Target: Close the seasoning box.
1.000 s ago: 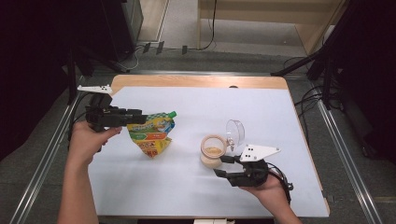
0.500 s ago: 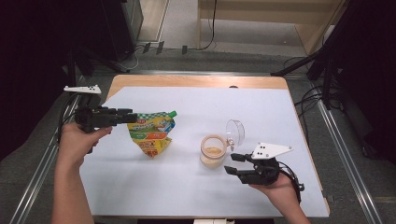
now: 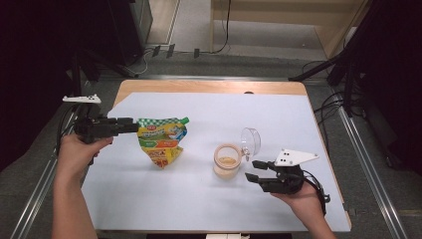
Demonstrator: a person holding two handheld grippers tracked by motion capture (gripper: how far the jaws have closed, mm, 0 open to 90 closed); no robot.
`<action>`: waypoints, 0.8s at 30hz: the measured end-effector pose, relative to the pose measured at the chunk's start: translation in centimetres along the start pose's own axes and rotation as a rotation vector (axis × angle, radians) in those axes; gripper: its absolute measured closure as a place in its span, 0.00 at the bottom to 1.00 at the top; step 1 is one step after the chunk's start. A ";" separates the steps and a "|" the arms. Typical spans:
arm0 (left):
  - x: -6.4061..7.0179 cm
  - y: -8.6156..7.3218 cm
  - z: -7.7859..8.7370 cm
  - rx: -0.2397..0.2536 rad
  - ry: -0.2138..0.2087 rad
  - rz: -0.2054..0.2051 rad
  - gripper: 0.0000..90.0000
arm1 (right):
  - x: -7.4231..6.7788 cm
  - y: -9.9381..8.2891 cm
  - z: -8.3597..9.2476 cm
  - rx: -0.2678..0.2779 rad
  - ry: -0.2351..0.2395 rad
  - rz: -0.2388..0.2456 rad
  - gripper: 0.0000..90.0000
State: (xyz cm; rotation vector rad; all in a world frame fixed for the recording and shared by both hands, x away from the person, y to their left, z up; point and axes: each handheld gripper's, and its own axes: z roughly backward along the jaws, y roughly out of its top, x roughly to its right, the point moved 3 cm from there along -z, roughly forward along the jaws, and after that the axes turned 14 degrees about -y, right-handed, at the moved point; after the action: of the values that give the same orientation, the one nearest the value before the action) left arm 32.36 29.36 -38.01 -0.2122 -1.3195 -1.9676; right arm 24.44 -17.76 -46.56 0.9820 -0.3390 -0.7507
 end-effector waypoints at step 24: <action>-2.3 -1.7 1.0 0.032 0.061 0.014 0.52 | 1.2 -0.1 -0.2 -0.006 -0.035 -0.025 0.59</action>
State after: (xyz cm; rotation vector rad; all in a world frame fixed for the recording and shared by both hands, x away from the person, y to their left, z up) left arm 32.60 31.67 -39.91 -0.1451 -1.3053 -1.9247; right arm 25.35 -18.53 -46.80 0.9697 -0.3556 -0.7916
